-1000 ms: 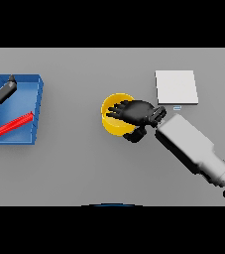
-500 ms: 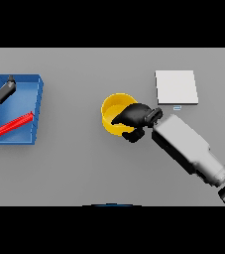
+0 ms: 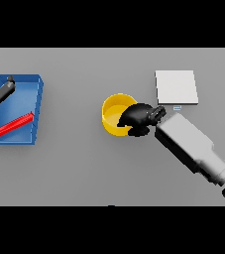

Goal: Pick up the red beaker and tilt it to pour out 1 green nut into yellow bowl. Pick up the yellow bowl and place it on the metallic measuring scale.

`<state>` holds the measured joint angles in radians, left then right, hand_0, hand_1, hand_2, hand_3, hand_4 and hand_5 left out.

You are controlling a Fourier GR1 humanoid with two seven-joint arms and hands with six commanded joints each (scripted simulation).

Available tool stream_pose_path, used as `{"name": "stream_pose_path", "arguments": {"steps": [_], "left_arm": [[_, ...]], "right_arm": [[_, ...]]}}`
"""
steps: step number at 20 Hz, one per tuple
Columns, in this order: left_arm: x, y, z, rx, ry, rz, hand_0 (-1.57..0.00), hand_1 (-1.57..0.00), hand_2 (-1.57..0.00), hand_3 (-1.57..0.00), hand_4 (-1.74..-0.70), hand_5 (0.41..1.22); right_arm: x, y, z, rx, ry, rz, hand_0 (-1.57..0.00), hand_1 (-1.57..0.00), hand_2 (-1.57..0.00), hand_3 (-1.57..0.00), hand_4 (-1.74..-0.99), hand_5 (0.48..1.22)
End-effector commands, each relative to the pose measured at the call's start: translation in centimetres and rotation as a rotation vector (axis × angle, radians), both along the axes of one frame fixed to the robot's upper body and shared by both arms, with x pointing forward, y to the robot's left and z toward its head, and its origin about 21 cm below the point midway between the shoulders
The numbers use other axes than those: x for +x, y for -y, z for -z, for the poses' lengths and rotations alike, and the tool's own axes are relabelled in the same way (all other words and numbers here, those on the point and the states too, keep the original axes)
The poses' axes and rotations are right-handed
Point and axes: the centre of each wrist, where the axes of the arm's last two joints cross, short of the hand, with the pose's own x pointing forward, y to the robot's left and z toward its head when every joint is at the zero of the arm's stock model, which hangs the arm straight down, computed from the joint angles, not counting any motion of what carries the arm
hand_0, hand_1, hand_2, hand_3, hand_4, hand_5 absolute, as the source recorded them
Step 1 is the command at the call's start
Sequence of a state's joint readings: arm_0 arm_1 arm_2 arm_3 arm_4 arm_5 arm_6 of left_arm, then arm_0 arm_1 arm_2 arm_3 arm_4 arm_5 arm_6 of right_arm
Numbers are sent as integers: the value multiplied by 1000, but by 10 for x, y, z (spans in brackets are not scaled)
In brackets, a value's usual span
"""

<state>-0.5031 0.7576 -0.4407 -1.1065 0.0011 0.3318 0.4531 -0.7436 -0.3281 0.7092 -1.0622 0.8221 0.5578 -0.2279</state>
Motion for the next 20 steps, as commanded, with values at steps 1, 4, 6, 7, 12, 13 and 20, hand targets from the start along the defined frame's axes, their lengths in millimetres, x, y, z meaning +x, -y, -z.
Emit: {"name": "stream_pose_path", "arguments": {"steps": [1,4,6,7,12,13,20], "left_arm": [[2,3,0,0,-2,3,1,1,1,1,-735,689],[-1,-1,-2,3,7,14,1,1,1,1,-732,685],[-1,0,-1,2,2,10,1,1,1,1,-730,687],[0,-2,-1,4,5,1,1,1,1,1,-729,690],[3,1,-6,5,10,12,1,1,1,1,-734,697],[4,2,-6,4,13,16,1,1,1,1,-738,696],[4,1,-7,5,12,7,1,1,1,1,-741,702]], "right_arm": [[0,-3,-1,-10,6,12,-1474,-1472,-1281,-1365,-1702,1195],[-2,1,-2,7,16,14,-1521,-1520,-1298,-1396,-1721,1208],[-1,-4,-13,6,40,18,-1539,-1539,-1330,-1376,-1728,1212],[0,-1,-19,9,50,26,-1546,-1545,-1356,-1336,-1731,1214],[3,7,-52,11,97,65,-1563,-1563,-1419,-1242,-1738,1219],[3,10,-56,17,116,76,-1564,-1564,-1414,-1257,-1738,1219],[15,43,-77,49,171,173,-1570,-1570,-1472,-1309,-1740,1220]]}}
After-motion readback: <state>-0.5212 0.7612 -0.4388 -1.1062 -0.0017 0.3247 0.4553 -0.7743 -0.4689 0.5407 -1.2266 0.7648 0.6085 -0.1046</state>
